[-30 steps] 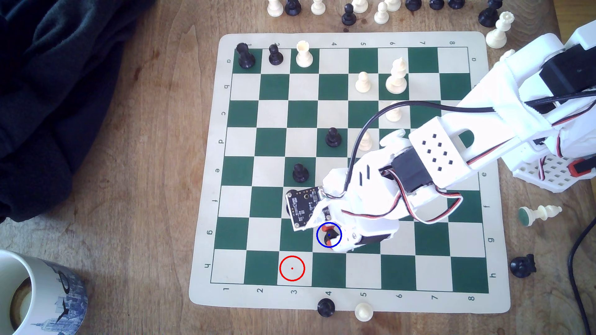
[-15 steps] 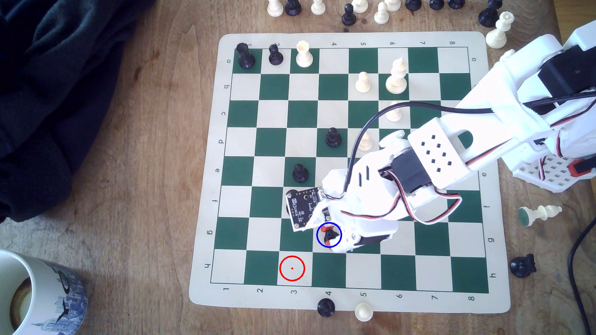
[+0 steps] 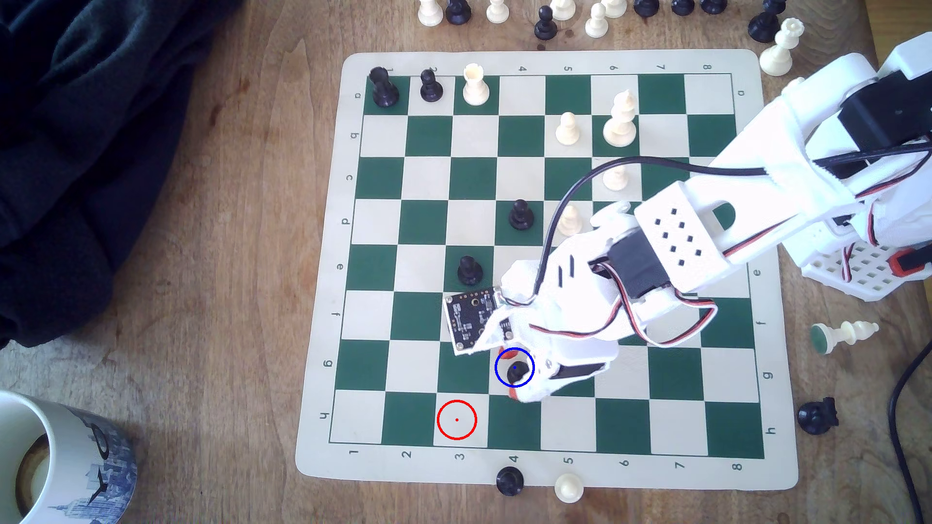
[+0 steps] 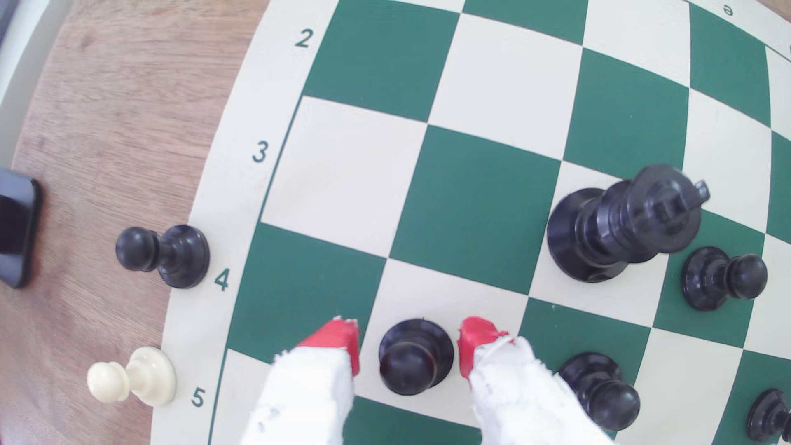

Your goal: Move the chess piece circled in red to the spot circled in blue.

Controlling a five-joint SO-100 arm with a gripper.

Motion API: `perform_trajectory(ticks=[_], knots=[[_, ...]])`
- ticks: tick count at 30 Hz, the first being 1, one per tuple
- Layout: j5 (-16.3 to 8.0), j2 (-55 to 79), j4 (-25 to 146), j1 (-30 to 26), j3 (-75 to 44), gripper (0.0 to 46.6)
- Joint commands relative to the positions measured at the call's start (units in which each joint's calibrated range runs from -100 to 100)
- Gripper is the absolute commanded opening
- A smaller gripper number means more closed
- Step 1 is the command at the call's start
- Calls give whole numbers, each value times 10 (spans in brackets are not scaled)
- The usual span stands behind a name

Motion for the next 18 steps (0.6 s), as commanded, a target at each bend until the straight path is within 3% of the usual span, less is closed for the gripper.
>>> perform_trajectory(ticks=[1, 18], knots=[[2, -30, 13, -3, -8, 149], [3, -206, 238, -25, -31, 166]])
